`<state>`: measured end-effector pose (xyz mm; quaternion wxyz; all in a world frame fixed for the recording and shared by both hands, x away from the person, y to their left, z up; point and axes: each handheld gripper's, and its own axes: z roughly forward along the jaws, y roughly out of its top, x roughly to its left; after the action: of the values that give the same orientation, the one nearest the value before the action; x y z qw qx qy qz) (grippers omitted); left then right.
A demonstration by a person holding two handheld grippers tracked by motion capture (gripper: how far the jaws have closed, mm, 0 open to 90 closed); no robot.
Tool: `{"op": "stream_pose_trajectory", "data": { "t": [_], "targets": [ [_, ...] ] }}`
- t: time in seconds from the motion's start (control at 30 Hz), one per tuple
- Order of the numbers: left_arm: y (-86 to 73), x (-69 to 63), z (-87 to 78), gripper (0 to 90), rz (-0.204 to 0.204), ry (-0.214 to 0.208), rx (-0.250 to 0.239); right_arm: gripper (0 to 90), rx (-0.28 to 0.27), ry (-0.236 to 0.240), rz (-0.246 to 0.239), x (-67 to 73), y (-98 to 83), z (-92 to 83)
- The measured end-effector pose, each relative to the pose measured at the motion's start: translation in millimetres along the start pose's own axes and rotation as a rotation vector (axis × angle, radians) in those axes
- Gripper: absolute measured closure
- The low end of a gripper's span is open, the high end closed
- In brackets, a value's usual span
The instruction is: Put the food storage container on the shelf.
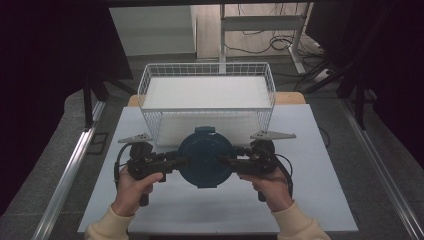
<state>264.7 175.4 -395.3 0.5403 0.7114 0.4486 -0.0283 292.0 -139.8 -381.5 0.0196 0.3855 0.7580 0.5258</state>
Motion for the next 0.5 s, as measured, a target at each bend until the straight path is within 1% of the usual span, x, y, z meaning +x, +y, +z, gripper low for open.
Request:
{"op": "stream_pose_trajectory", "data": {
  "t": [0.03,0.1,0.13,0.17,0.2,0.23,0.27,0.3,0.4,0.5],
  "targets": [
    [5.9,-0.4,-1.7,43.7,0.001,-0.003,-0.005,33.8,-0.002,-0.001,-0.005,0.6,3.6,-0.4],
    [11.1,-1.4,-3.0,43.7,0.005,-0.003,-0.011,33.8,-0.005,-0.003,-0.014,1.5,10.3,-1.4],
    [11.1,-1.4,-3.0,43.8,0.005,-0.003,-0.011,33.8,-0.004,-0.005,-0.018,1.9,13.3,-2.1],
    [15.8,-2.6,-4.4,43.8,0.011,-0.002,-0.015,33.8,-0.009,-0.003,-0.022,1.9,16.0,-2.4],
    [15.8,-2.6,-4.4,43.8,0.011,-0.002,-0.015,33.8,-0.009,-0.003,-0.022,1.9,16.0,-2.4],
    [19.9,-3.9,-5.6,43.8,0.018,0.002,-0.017,33.9,-0.009,-0.001,-0.025,2.0,20.9,-3.5],
    [19.9,-3.9,-5.6,43.8,0.018,0.002,-0.017,33.9,-0.009,-0.001,-0.025,2.0,20.9,-3.5],
    [23.5,-4.7,-6.2,43.8,0.022,0.002,-0.022,33.8,-0.011,0.0,-0.03,1.9,25.0,-4.2],
    [26.8,-5.4,-6.5,43.8,0.023,0.002,-0.023,33.8,-0.014,0.0,-0.035,1.6,30.2,-5.3],
    [33.8,-6.7,-6.3,43.8,0.028,0.006,-0.023,33.8,-0.013,0.001,-0.029,0.8,34.6,-6.1]
  ]
}}
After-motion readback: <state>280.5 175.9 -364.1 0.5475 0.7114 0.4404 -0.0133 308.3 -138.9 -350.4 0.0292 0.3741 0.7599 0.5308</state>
